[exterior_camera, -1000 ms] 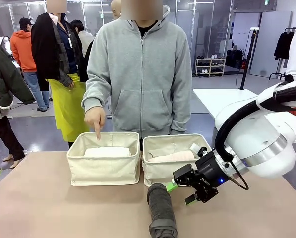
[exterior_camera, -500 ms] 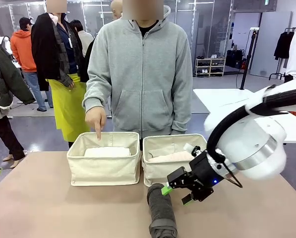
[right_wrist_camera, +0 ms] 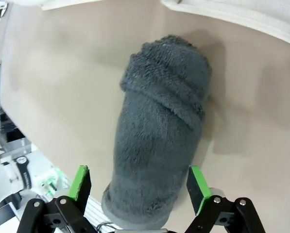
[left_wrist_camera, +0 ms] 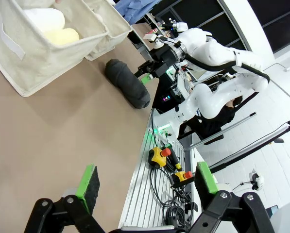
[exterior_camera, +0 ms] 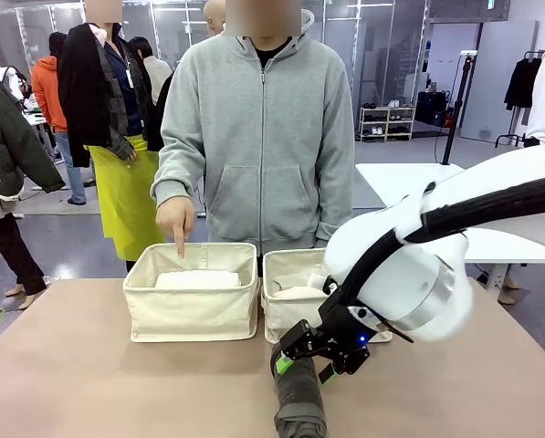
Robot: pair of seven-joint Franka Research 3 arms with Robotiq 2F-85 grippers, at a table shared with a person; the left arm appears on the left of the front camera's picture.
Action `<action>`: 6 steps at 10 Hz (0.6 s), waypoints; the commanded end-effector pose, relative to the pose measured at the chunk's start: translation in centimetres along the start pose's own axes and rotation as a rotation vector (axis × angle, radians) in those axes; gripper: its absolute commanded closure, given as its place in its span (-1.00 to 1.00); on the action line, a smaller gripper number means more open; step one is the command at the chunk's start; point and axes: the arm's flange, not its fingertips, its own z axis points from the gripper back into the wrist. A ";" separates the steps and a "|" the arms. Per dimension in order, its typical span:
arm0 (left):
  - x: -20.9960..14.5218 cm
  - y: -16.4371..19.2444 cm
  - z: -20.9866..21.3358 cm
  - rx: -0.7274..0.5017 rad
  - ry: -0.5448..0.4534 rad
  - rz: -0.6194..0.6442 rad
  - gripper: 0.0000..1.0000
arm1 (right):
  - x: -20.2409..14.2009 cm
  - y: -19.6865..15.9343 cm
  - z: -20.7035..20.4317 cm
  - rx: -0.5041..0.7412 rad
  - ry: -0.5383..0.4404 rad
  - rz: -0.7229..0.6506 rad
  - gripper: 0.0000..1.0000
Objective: Divide the towels into two baskets.
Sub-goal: Pick up one hotel-folded towel from the bottom of the table and place it in the Fabric basket indicated by the person.
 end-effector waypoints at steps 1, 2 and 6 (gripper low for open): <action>-0.2 -0.5 0.0 0.001 0.001 0.005 -1.00 | 0.9 1.9 -0.5 -0.070 -0.001 -0.034 -1.00; -0.2 -0.5 0.0 0.001 0.001 0.005 -1.00 | 1.0 2.5 -1.2 -0.104 0.001 -0.033 -1.00; -0.2 -0.5 0.0 0.001 0.001 0.005 -1.00 | 2.2 3.9 -4.4 -0.231 0.034 -0.033 -1.00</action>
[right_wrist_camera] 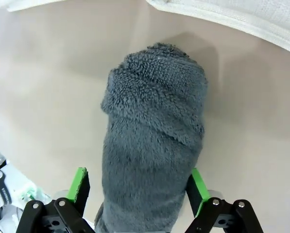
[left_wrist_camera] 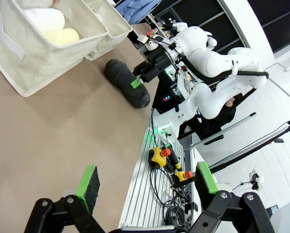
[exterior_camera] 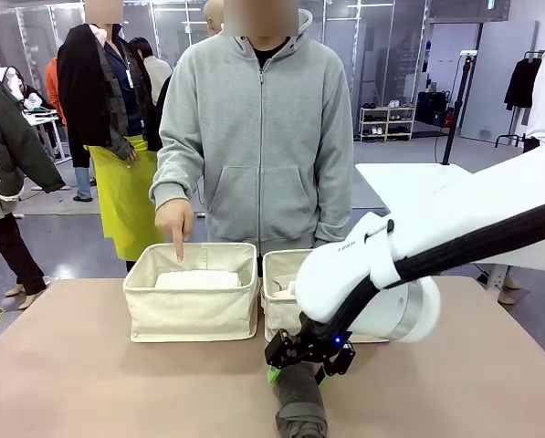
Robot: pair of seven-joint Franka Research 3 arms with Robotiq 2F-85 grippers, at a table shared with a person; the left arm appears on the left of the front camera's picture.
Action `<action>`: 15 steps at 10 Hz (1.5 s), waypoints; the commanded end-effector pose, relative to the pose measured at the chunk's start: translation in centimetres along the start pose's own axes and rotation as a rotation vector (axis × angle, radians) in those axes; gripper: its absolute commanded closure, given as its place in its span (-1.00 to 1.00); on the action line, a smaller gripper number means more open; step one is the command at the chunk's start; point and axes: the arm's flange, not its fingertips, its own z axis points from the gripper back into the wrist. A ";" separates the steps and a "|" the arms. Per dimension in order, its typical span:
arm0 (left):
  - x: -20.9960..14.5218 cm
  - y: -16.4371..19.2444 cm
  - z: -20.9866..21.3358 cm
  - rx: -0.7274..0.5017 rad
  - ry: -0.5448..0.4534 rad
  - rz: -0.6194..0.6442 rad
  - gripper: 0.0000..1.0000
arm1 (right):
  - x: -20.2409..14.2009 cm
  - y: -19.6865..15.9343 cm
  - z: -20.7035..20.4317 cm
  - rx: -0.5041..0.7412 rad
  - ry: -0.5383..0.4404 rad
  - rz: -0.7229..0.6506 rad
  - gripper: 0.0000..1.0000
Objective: Divide the towels into two baskets.
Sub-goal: Pick up one hotel-folded towel from the bottom of the table and place it in the Fabric basket indicated by the person.
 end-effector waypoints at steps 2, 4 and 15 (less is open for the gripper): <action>-0.2 -0.5 0.0 0.001 0.001 0.005 -1.00 | 0.7 2.4 -1.7 -0.137 -0.017 -0.025 -1.00; -0.2 -0.5 0.0 0.001 0.001 0.005 -1.00 | 0.6 2.6 -2.5 -0.160 -0.018 -0.019 -0.60; -0.2 -0.5 0.0 0.001 0.001 0.005 -1.00 | -0.2 7.8 8.6 -0.218 -0.076 0.171 0.40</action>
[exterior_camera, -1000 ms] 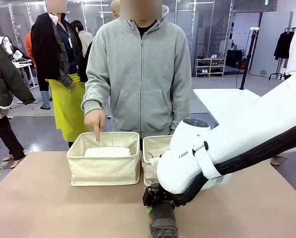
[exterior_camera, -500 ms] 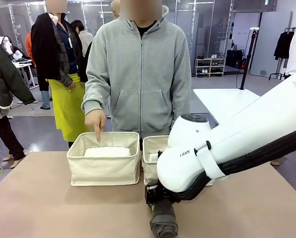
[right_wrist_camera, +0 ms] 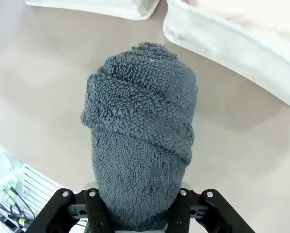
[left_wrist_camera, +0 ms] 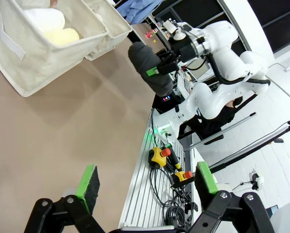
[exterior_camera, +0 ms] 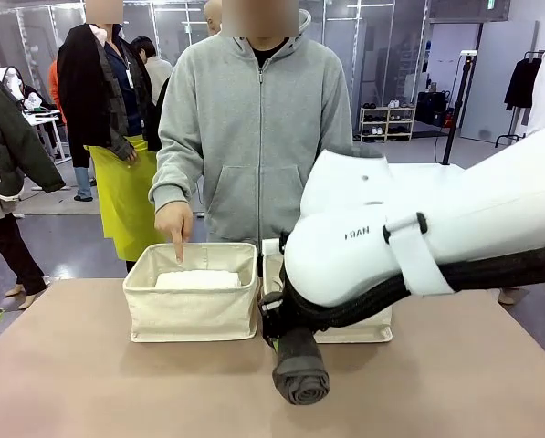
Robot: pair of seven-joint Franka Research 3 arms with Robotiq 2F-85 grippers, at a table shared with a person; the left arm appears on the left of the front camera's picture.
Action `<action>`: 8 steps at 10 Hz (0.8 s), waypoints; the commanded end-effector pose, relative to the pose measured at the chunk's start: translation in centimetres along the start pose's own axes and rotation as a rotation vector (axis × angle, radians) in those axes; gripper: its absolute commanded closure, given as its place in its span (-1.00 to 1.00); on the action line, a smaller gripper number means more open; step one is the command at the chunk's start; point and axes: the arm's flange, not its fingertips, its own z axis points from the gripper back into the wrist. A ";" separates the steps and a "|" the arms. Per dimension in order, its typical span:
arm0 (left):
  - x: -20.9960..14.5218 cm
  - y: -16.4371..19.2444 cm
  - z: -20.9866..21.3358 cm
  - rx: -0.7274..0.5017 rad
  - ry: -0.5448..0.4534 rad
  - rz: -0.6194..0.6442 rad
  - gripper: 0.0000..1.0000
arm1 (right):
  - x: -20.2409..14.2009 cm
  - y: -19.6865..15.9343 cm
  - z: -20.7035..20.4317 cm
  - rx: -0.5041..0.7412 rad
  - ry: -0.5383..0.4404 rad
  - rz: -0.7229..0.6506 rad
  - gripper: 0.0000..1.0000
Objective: Divide the towels into two baskets.
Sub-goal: Pick up one hotel-folded towel from the bottom of the table and place it in the Fabric basket indicated by the person.
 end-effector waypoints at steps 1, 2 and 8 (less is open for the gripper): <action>-0.2 -0.5 0.0 0.001 0.001 0.005 -1.00 | 0.2 0.1 0.5 -0.017 -0.025 -0.015 0.40; -0.2 -0.5 0.0 0.001 0.001 0.005 -1.00 | 0.0 0.0 0.0 0.000 0.000 0.000 0.40; -0.2 -0.5 0.0 0.001 0.001 0.005 -1.00 | 1.5 2.8 2.8 -0.076 -0.017 0.558 0.17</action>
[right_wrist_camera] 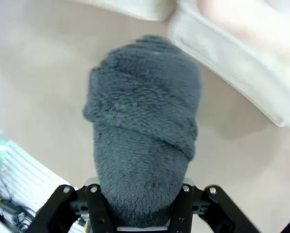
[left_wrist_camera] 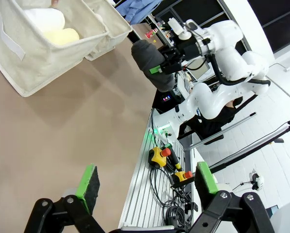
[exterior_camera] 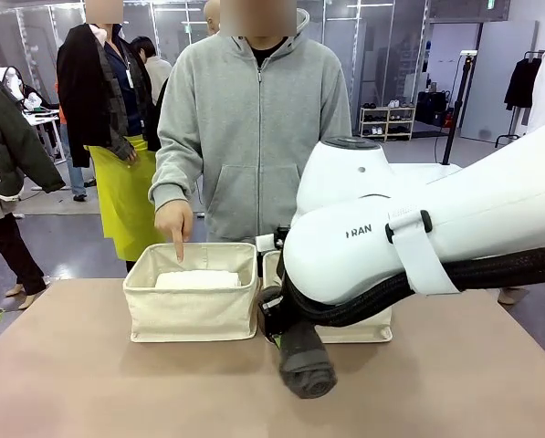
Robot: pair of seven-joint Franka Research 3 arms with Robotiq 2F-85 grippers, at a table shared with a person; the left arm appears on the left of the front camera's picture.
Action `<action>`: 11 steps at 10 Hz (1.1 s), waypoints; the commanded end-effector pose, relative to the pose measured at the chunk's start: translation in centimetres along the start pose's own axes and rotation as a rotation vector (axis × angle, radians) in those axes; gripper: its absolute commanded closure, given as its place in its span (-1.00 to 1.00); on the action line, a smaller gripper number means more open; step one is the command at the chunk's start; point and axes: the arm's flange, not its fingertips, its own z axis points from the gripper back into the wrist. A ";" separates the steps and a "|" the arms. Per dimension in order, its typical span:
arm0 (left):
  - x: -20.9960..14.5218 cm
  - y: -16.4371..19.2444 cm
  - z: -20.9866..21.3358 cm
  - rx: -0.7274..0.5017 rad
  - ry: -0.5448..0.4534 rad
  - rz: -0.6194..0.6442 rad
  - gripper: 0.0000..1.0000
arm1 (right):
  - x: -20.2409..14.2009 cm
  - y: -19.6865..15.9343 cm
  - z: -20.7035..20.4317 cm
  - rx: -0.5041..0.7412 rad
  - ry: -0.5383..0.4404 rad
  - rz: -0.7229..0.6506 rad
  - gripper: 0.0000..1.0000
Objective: Divide the towels into two baskets.
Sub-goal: Pick up one hotel-folded towel from the bottom of the table and place it in the Fabric basket indicated by the person.
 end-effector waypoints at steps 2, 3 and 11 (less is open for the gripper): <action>-0.2 -0.5 0.0 0.001 0.001 0.005 -1.00 | 4.9 2.3 4.0 -0.090 0.014 0.765 0.17; -0.2 -0.5 0.0 0.001 0.001 0.005 -1.00 | 6.7 2.6 4.9 -0.089 -0.006 0.883 0.17; -0.2 -0.5 0.0 0.001 0.001 0.005 -1.00 | 22.2 8.6 2.6 -0.316 -0.083 1.144 0.17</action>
